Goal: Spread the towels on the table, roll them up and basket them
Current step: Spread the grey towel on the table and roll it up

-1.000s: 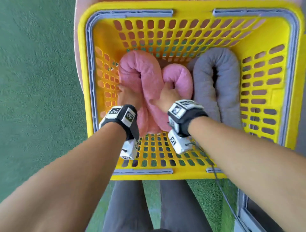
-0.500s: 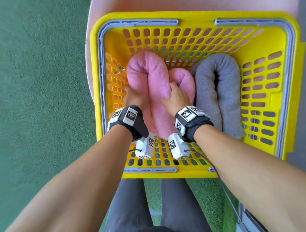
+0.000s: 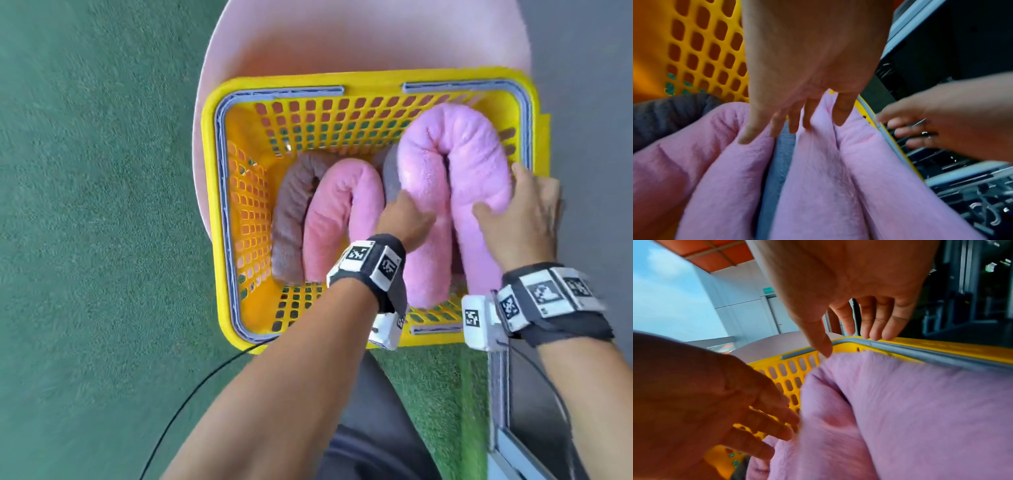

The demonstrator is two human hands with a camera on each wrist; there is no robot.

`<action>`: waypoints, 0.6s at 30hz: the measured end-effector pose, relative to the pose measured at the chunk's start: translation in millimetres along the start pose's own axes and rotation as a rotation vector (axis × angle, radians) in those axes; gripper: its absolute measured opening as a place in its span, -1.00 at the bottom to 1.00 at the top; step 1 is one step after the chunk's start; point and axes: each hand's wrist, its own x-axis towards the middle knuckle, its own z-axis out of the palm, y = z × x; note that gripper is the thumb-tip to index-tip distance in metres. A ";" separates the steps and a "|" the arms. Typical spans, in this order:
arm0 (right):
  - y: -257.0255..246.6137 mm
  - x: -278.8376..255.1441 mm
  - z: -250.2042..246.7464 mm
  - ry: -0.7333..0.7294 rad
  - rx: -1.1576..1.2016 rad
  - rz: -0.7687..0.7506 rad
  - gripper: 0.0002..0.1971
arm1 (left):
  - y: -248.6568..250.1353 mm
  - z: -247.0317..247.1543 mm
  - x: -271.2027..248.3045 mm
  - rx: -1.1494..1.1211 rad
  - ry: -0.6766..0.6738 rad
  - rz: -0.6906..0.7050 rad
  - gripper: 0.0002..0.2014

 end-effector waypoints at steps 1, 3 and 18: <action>-3.5 0.0 1.3 0.051 0.033 -0.046 -0.45 | -7.8 0.6 7.2 0.057 -0.007 -0.005 -0.60; -22.8 -4.3 18.6 -0.017 0.158 -0.095 -0.58 | -34.6 -13.4 23.1 0.107 0.104 -0.060 -0.61; -50.6 22.3 203.7 -0.670 -0.223 0.280 0.11 | -159.3 -51.4 122.3 0.258 0.260 -0.332 -0.17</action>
